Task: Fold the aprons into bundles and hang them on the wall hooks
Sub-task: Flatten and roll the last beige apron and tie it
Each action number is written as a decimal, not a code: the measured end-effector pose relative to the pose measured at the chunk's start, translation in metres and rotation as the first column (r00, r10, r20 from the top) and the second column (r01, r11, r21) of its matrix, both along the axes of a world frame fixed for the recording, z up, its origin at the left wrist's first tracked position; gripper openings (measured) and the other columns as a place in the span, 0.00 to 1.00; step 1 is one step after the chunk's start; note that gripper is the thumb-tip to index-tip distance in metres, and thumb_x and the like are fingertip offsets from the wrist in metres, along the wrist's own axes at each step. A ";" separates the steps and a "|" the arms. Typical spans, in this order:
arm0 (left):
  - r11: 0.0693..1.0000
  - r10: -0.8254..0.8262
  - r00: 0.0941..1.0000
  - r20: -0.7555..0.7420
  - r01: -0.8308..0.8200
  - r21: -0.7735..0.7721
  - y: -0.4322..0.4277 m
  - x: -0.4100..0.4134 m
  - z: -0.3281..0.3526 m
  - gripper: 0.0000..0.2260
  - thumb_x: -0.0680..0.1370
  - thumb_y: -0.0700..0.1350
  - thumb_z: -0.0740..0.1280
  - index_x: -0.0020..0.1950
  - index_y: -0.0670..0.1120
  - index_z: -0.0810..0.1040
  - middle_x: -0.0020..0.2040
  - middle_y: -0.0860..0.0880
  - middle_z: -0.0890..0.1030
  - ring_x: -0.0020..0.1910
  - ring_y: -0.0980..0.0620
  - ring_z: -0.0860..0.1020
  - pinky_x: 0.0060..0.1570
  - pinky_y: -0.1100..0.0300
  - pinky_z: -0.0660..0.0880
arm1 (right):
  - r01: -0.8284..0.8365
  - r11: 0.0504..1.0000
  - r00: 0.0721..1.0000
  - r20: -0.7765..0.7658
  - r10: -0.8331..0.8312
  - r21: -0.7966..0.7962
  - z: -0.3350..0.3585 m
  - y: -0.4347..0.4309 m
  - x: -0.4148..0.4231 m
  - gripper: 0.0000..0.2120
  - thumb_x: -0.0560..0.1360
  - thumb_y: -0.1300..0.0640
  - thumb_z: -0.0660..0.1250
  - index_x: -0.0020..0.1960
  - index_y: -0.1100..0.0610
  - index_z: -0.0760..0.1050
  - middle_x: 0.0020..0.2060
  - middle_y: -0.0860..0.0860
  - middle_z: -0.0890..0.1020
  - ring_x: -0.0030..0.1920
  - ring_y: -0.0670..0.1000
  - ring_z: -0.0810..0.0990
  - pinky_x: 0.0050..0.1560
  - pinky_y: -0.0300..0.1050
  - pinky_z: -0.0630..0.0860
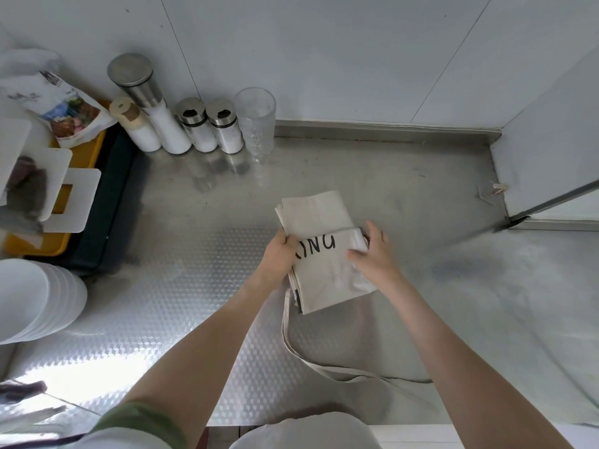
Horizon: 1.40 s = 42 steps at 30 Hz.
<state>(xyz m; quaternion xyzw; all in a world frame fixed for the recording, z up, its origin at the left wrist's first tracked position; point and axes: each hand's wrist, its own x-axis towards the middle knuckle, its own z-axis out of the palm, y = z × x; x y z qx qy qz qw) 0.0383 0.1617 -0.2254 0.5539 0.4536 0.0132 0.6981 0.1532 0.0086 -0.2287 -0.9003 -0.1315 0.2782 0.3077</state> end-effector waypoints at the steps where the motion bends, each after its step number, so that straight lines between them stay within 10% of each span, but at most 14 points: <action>1: 0.994 0.022 0.998 0.062 -0.015 -0.106 0.001 -0.001 0.001 0.10 0.81 0.43 0.62 0.61 0.42 0.72 0.54 0.46 0.81 0.48 0.51 0.81 0.45 0.59 0.77 | -0.024 1.000 1.000 -0.010 0.024 0.021 0.000 0.001 0.000 0.33 0.72 0.58 0.70 0.74 0.58 0.61 0.68 0.55 0.66 0.69 0.55 0.64 0.69 0.48 0.62; 9: 0.965 -0.050 0.982 0.185 0.095 -0.245 0.008 -0.012 0.006 0.10 0.75 0.29 0.67 0.53 0.41 0.77 0.43 0.45 0.83 0.41 0.50 0.82 0.40 0.59 0.80 | 0.199 0.958 0.932 -0.341 -0.120 0.205 0.004 -0.002 0.008 0.12 0.71 0.62 0.73 0.45 0.50 0.71 0.43 0.51 0.78 0.43 0.52 0.78 0.38 0.42 0.72; 17: 0.926 -0.062 0.955 0.292 0.165 -0.341 0.023 -0.007 0.037 0.13 0.73 0.28 0.66 0.51 0.43 0.78 0.41 0.46 0.85 0.39 0.49 0.84 0.40 0.55 0.81 | 0.376 0.829 0.676 -0.734 0.061 0.415 0.035 -0.008 0.009 0.19 0.71 0.61 0.72 0.60 0.60 0.73 0.54 0.57 0.83 0.53 0.55 0.83 0.53 0.50 0.79; 27: 0.892 -0.403 0.885 0.233 0.437 -0.114 0.041 -0.011 0.081 0.09 0.78 0.35 0.66 0.56 0.44 0.79 0.49 0.49 0.84 0.51 0.50 0.82 0.56 0.53 0.78 | 0.290 0.796 0.737 -0.655 0.169 0.531 0.092 -0.001 0.014 0.14 0.74 0.74 0.60 0.44 0.57 0.79 0.36 0.52 0.85 0.35 0.50 0.84 0.36 0.42 0.81; 31: 0.947 -0.298 0.898 0.324 0.320 -0.017 0.035 -0.008 0.110 0.18 0.78 0.28 0.60 0.41 0.47 0.82 0.36 0.51 0.82 0.36 0.54 0.81 0.39 0.61 0.80 | 0.259 0.750 0.802 -0.568 0.183 0.608 0.113 0.002 0.016 0.28 0.71 0.77 0.50 0.27 0.53 0.77 0.27 0.50 0.78 0.27 0.47 0.76 0.27 0.35 0.71; 37: 0.929 -0.297 0.846 0.442 0.363 -0.069 0.034 -0.016 0.149 0.27 0.76 0.25 0.55 0.25 0.48 0.78 0.26 0.50 0.76 0.25 0.56 0.75 0.26 0.66 0.73 | 0.230 0.719 0.813 -0.536 0.229 0.656 0.153 -0.002 0.021 0.18 0.69 0.68 0.54 0.26 0.54 0.73 0.25 0.53 0.73 0.27 0.51 0.74 0.27 0.36 0.69; 42: 0.907 -0.267 0.830 0.489 0.389 -0.164 0.040 -0.028 0.177 0.07 0.66 0.39 0.62 0.29 0.43 0.75 0.27 0.48 0.72 0.27 0.52 0.71 0.27 0.63 0.70 | 0.182 0.718 0.786 -0.538 0.304 0.672 0.186 -0.006 0.022 0.12 0.60 0.49 0.65 0.29 0.58 0.72 0.26 0.54 0.70 0.28 0.52 0.71 0.28 0.39 0.69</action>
